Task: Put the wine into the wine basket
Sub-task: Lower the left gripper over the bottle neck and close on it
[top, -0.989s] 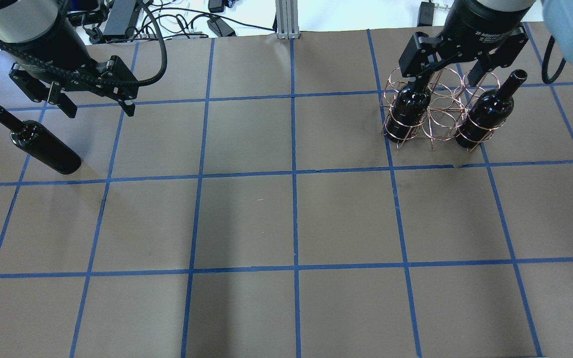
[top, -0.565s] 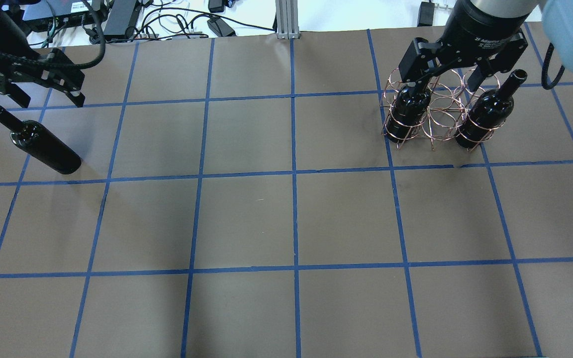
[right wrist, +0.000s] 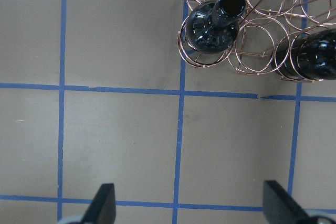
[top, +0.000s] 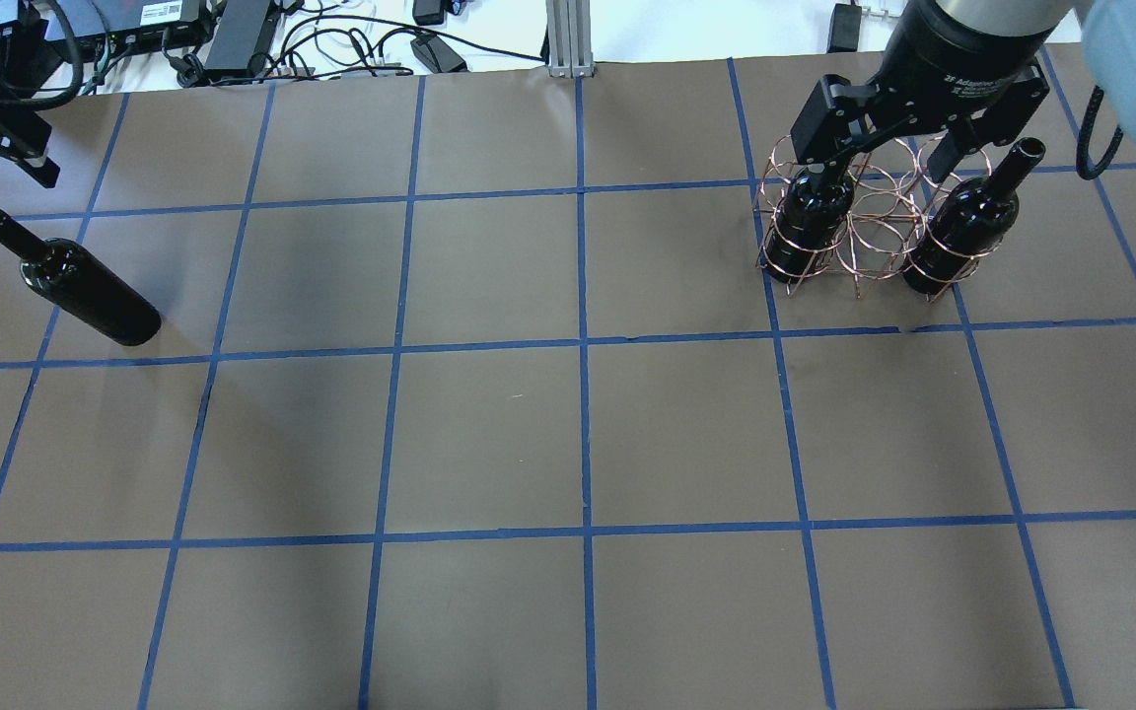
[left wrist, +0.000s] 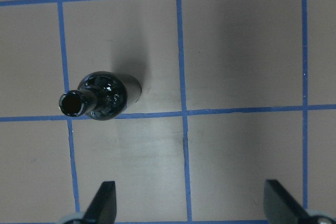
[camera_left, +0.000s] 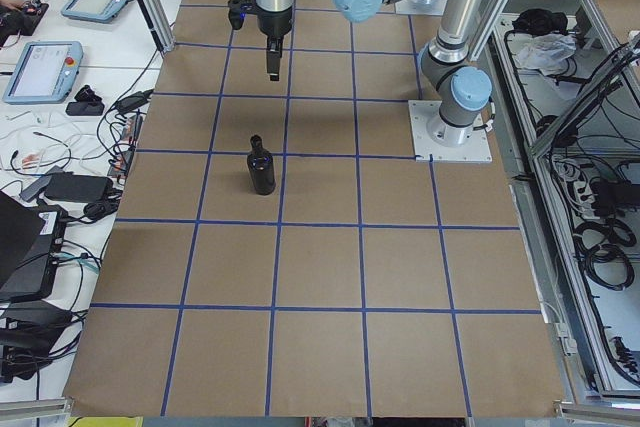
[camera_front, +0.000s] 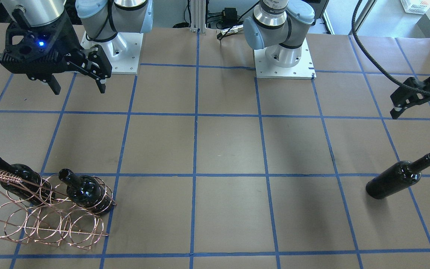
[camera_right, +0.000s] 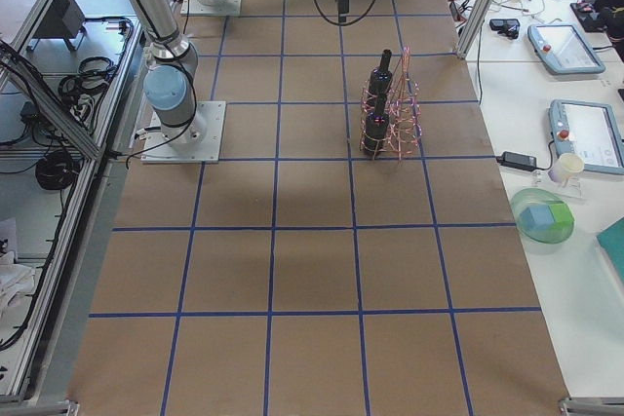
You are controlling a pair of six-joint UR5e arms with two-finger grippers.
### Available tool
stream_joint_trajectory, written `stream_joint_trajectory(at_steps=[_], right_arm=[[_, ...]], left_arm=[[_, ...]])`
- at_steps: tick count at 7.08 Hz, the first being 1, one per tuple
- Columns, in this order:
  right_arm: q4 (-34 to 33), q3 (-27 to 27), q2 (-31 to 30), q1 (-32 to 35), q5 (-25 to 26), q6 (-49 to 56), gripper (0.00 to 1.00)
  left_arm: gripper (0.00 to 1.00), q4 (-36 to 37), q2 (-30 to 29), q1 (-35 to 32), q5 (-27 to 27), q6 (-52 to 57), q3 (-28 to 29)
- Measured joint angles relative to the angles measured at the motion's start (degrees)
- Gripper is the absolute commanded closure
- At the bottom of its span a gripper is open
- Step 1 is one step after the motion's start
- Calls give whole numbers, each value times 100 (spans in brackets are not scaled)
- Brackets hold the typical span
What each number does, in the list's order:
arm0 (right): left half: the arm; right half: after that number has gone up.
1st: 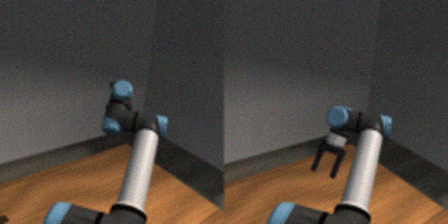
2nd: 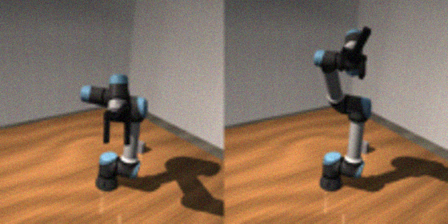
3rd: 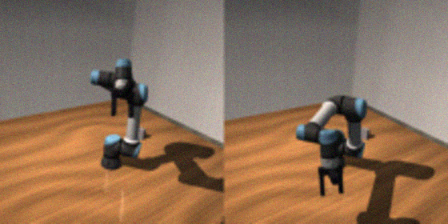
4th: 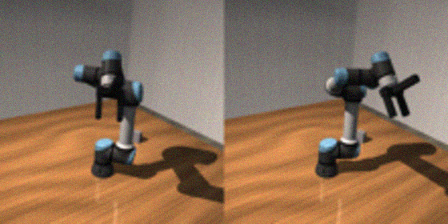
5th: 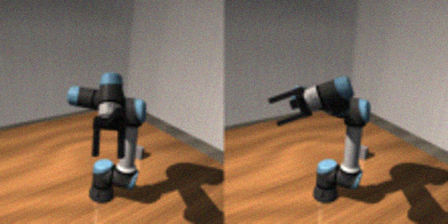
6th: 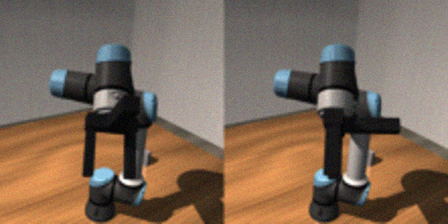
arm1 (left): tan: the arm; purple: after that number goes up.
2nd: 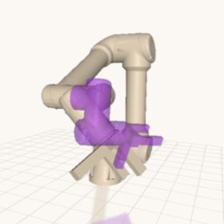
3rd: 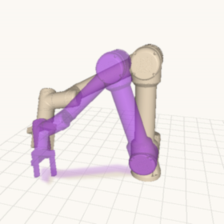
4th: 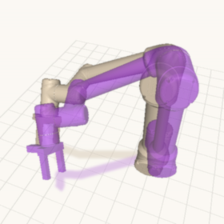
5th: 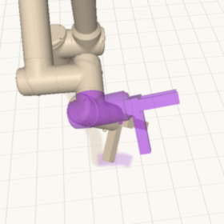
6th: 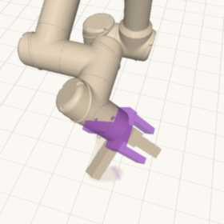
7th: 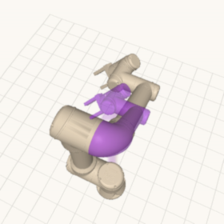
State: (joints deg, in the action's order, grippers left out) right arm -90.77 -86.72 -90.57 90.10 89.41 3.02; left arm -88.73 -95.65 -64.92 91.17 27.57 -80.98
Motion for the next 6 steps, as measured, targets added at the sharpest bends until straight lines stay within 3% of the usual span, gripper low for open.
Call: stream_joint_trajectory(at_steps=[6], right_arm=[[49, -180, -88, 7, 43, -6, 0]], left_arm=[[0, 844, -972, 437, -25, 660, 162]])
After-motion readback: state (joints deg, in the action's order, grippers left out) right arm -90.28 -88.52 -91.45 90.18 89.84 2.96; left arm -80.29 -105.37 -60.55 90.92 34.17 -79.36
